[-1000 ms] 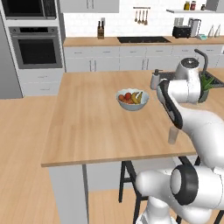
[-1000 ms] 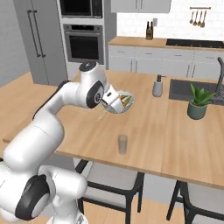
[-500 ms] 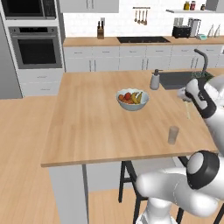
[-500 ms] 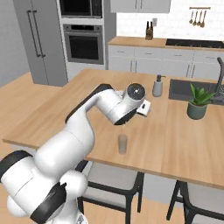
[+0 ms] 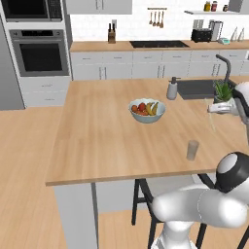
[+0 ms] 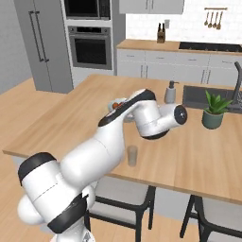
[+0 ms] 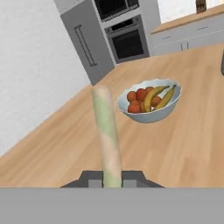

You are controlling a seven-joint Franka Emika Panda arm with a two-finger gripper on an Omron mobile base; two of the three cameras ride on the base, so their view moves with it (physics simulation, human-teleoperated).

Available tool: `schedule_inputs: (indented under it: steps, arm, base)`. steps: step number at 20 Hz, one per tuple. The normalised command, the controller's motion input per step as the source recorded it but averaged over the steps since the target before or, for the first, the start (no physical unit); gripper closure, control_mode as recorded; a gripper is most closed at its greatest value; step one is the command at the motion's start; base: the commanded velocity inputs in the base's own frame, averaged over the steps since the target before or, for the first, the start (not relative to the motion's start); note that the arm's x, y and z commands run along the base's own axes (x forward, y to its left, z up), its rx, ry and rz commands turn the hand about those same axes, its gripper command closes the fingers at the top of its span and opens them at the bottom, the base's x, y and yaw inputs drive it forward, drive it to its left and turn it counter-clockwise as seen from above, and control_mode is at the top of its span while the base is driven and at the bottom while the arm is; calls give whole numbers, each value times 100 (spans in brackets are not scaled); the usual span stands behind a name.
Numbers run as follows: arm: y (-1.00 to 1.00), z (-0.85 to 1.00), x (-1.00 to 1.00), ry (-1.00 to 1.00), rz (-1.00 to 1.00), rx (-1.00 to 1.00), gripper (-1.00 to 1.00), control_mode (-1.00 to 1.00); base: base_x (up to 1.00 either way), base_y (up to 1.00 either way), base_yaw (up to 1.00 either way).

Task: Take a straw from the drawer in front and place it inside the glass cup on the dining counter.

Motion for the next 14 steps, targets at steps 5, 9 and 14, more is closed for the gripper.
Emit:
schedule_inputs:
  steps: [5, 9, 14]
  arm:
    - [38, 0, -23, -19, 13, 10, 100, -100]
    - [23, -14, -22, -20, 9, 15, 100, -100]
    - [2, -29, 0, -10, 7, 11, 100, -100]
  base:
    - [0, 0, 0]
    - [0, 0, 0]
    - [0, 0, 0]
